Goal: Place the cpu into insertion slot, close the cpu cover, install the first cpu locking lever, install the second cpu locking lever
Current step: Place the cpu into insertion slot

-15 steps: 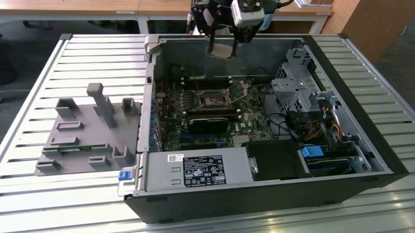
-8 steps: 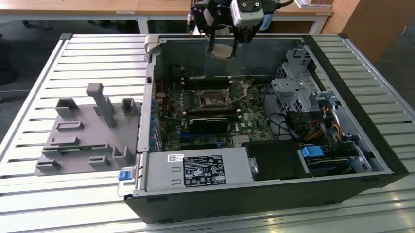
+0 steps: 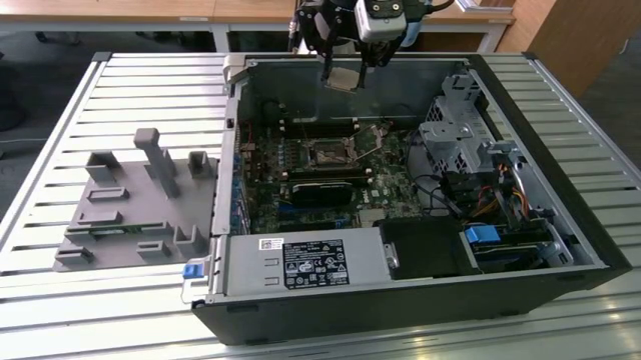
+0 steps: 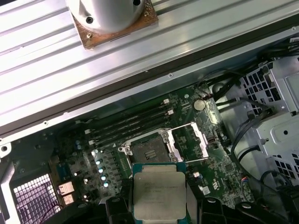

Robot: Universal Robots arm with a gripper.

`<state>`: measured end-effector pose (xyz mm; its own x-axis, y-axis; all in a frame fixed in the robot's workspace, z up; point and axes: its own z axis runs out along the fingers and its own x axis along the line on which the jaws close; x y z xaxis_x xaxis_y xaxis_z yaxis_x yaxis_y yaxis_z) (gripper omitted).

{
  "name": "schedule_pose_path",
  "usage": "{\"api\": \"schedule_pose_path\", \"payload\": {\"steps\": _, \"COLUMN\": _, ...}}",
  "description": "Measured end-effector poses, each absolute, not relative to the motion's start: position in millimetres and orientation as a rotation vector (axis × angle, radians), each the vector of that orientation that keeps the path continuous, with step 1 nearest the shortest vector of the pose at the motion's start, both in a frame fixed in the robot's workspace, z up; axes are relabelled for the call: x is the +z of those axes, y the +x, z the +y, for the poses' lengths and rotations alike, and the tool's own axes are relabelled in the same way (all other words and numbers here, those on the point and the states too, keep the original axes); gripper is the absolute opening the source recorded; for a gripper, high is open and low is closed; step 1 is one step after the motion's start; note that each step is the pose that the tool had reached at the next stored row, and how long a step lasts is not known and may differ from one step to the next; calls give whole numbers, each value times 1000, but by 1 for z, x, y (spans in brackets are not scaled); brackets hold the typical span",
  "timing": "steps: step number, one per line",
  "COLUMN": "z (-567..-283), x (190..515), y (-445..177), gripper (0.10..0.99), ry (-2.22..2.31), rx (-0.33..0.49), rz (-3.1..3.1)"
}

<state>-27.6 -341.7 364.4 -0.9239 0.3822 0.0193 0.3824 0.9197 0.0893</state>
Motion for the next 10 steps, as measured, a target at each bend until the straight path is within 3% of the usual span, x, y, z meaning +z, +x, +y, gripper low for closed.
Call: {"api": "schedule_pose_path", "payload": {"steps": 10, "z": -342, "x": 364, "y": -28, "gripper": 541, "ry": -651, "rx": -144, "rz": -3070}}
